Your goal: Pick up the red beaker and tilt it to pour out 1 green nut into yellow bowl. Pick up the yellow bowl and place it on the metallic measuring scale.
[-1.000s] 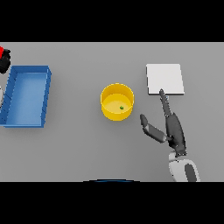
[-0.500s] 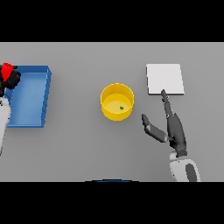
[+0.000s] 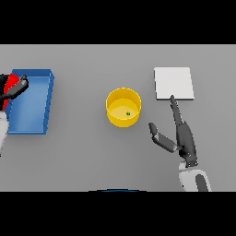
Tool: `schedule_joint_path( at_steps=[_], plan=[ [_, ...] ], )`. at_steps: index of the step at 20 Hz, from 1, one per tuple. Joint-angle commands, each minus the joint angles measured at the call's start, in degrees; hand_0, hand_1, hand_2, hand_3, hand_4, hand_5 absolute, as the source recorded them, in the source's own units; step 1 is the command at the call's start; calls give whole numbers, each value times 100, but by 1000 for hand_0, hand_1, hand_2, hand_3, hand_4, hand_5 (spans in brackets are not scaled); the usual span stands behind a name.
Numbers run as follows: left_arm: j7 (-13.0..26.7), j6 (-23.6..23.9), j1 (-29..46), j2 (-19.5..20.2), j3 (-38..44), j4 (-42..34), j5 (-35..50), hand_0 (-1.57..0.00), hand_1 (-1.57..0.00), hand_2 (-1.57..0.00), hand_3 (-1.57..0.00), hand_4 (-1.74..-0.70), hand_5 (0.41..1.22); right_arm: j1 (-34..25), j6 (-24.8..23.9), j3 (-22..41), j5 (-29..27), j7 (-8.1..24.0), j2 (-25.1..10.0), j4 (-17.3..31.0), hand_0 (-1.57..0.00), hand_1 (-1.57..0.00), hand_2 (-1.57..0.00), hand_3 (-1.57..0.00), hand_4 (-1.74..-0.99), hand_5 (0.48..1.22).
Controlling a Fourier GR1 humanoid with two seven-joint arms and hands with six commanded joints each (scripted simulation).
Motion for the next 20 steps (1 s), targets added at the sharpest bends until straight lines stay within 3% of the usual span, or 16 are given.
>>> schedule_joint_path(
  at_steps=[1,4,7,10,14,18,20],
  plan=[
    [-46,-57,-59,21,-84,68,-83,-494,-407,-417,-393,-857,657,41,17,22,14,8,-9,-43,1,1,1,1,-1009,639],
    [-168,-171,-151,27,-123,223,-75,-252,-208,-213,-201,-810,657,-37,48,11,-1,131,-15,-6,1,1,1,1,-1012,639],
    [-423,-78,-186,14,-80,415,-82,-129,-106,-109,-102,-790,649,-159,26,62,123,409,-11,-64,1,1,1,1,-1021,640],
    [-539,24,-154,23,-111,287,-154,-65,-54,-55,-52,-763,657,-453,425,180,282,563,-371,50,1,1,1,1,-1005,669],
    [-573,16,-263,-58,-142,308,-123,-26,-21,-22,-21,-743,664,-1280,1193,540,986,870,-1289,270,1,1,1,1,-1094,677],
    [-538,29,-187,-10,-158,212,-155,-10,-8,-8,-8,-733,680,-2148,1745,1107,1728,825,-1762,674,1,1,1,1,-1192,677],
    [-570,13,-155,-27,-143,194,-103,-6,-5,-5,-5,-737,689,-2517,1942,1320,1966,639,-1932,897,1,1,1,1,-1207,674]
  ],
)
